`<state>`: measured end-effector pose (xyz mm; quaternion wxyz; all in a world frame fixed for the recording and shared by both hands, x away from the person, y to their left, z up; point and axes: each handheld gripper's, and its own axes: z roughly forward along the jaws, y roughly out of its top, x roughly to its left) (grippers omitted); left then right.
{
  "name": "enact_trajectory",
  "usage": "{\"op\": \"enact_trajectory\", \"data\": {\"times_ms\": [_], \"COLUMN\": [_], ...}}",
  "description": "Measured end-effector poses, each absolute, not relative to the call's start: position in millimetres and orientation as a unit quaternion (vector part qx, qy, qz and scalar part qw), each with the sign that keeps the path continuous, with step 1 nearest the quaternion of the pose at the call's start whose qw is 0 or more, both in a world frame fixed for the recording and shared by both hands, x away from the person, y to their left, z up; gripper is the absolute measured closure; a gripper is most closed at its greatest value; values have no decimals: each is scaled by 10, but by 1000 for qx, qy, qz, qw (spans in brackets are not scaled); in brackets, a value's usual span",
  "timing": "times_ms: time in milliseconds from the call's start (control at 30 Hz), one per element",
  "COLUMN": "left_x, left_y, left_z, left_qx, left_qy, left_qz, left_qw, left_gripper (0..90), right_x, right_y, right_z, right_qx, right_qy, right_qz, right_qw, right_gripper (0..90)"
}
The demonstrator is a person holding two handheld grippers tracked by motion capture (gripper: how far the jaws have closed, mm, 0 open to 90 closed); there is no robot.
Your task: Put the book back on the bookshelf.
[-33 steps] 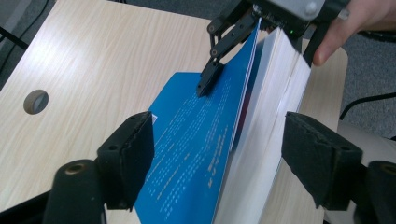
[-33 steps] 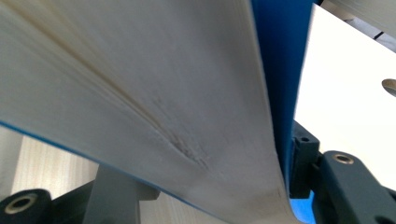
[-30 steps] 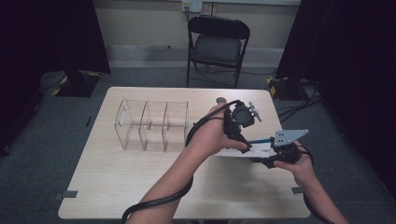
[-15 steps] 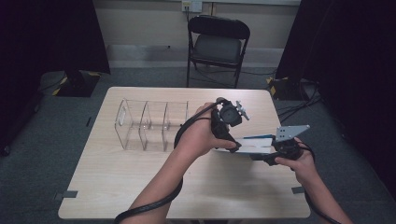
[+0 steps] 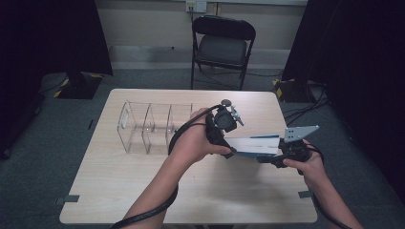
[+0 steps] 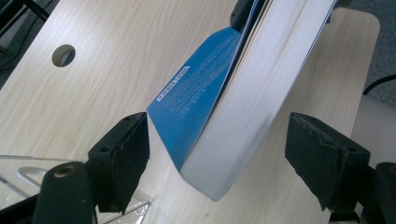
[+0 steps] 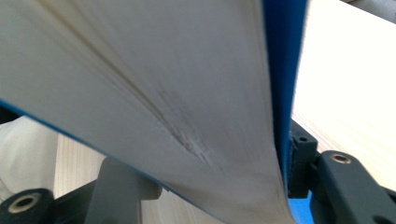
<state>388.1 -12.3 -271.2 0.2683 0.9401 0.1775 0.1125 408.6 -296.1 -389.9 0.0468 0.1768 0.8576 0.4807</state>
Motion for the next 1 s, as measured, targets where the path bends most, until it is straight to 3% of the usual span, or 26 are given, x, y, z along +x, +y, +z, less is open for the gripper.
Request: {"op": "enact_trajectory", "data": {"times_ms": [367,1000], "left_x": [3944,3970], "left_y": [67,261], "left_z": [-2875,-3047], "left_qx": [940,938], "left_qy": [202,224], "left_qz": [97,86], "left_qw": [257,248], "left_gripper": [219,226], "right_x": [4128,4215], "right_y": [-2998,-3010], "right_z": [-3854,-3781], "right_qx": [193,210], "right_qy": [851,845], "right_qz": [488,492], "right_qw": [20,23], "right_gripper": [475,513]}}
